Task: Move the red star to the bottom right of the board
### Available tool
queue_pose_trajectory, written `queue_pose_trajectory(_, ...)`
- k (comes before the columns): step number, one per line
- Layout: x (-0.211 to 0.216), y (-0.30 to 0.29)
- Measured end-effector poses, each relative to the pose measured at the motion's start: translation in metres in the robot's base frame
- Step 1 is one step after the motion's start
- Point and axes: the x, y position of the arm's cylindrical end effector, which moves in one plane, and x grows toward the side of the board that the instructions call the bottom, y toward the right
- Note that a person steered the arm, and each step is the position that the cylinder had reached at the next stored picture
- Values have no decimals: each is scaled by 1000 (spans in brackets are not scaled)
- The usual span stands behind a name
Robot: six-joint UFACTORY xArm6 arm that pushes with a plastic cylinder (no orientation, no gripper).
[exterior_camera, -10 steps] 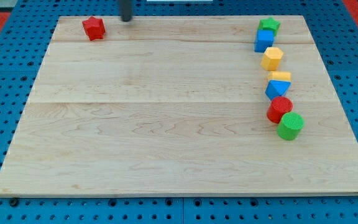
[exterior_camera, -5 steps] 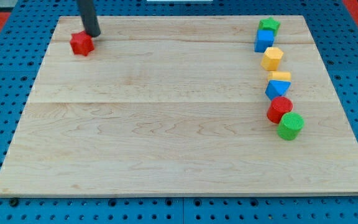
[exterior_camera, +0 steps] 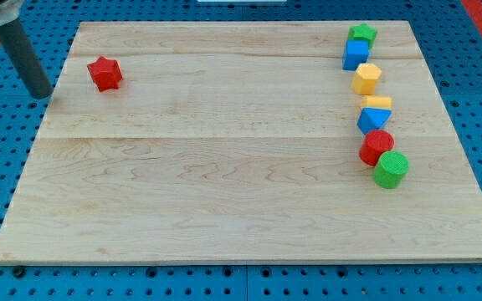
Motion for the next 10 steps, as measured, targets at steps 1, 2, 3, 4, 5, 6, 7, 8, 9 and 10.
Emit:
queue_pose_trajectory(1, -47, 18)
queue_pose_trajectory(2, -37, 68)
queue_pose_trajectory(3, -16, 154)
queue_pose_trajectory(4, -27, 155)
queue_pose_trajectory(5, -45, 154)
queue_pose_trajectory(6, -35, 175)
queue_pose_trajectory(7, 6, 226)
queue_pose_trajectory(8, 18, 251)
queue_pose_trajectory(9, -6, 233)
queue_pose_trajectory(10, -9, 271)
